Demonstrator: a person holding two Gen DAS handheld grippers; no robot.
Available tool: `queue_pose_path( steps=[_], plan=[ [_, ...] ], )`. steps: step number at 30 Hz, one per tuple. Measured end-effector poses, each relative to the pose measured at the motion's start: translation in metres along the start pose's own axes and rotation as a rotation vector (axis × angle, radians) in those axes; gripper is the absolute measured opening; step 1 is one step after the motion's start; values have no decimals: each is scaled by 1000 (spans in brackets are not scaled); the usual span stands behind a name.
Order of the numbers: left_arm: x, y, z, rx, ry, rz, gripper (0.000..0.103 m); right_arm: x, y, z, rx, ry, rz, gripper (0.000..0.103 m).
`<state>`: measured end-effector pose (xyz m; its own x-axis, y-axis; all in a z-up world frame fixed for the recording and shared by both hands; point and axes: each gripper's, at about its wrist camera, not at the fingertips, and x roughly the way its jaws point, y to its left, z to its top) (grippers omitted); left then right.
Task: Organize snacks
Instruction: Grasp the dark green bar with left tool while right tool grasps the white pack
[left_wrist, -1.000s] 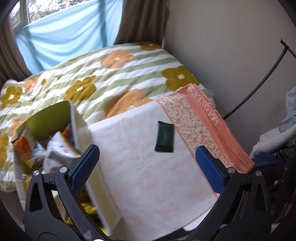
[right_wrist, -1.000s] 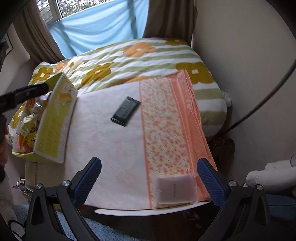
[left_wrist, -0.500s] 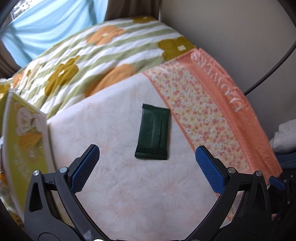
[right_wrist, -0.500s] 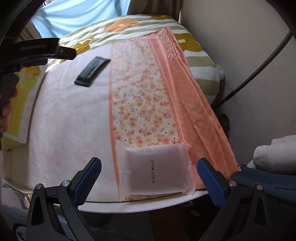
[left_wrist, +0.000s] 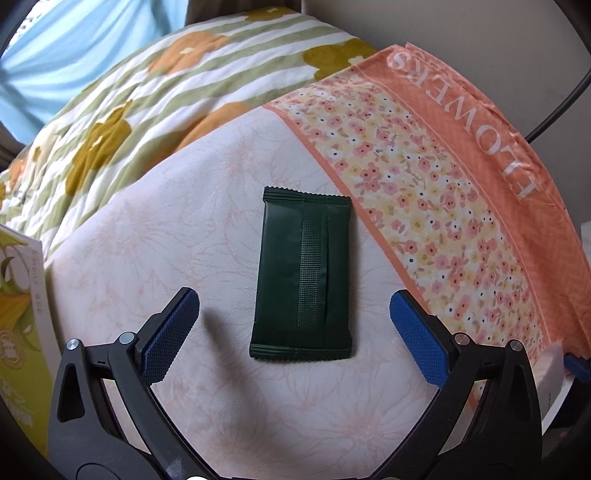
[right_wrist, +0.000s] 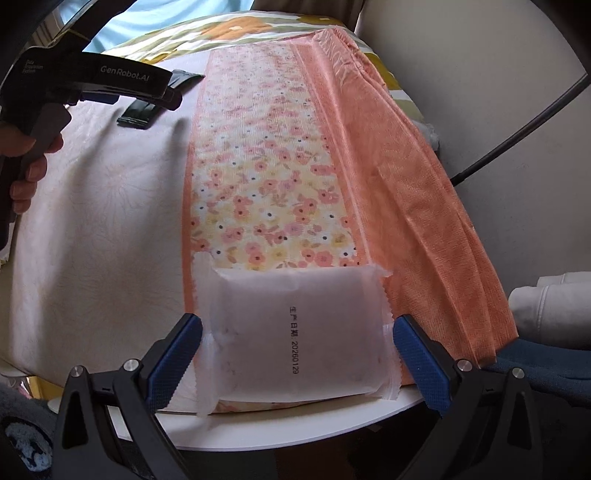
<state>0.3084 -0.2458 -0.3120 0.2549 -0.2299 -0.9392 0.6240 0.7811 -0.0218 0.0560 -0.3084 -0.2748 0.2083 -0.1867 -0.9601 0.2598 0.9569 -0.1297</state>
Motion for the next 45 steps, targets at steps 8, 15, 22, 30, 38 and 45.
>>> queue_pose_path(
  steps=[8,15,22,30,38,45],
  plan=[
    [7,0,5,16,7,-8,96,8,2,-9,-46,33,23,103],
    [2,3,13,20,-2,-9,58,9,3,-11,-19,31,60,103],
    [-1,-4,16,44,6,-11,41,9,-1,0,-24,35,56,90],
    [-5,-2,13,32,18,-7,41,-5,0,-3,-8,20,61,78],
    [-32,-3,8,20,-16,0,41,-21,-8,4,29,-16,91,76],
    [-65,0,2,-12,-58,-12,41,-44,-12,13,35,-71,107,75]
  ],
)
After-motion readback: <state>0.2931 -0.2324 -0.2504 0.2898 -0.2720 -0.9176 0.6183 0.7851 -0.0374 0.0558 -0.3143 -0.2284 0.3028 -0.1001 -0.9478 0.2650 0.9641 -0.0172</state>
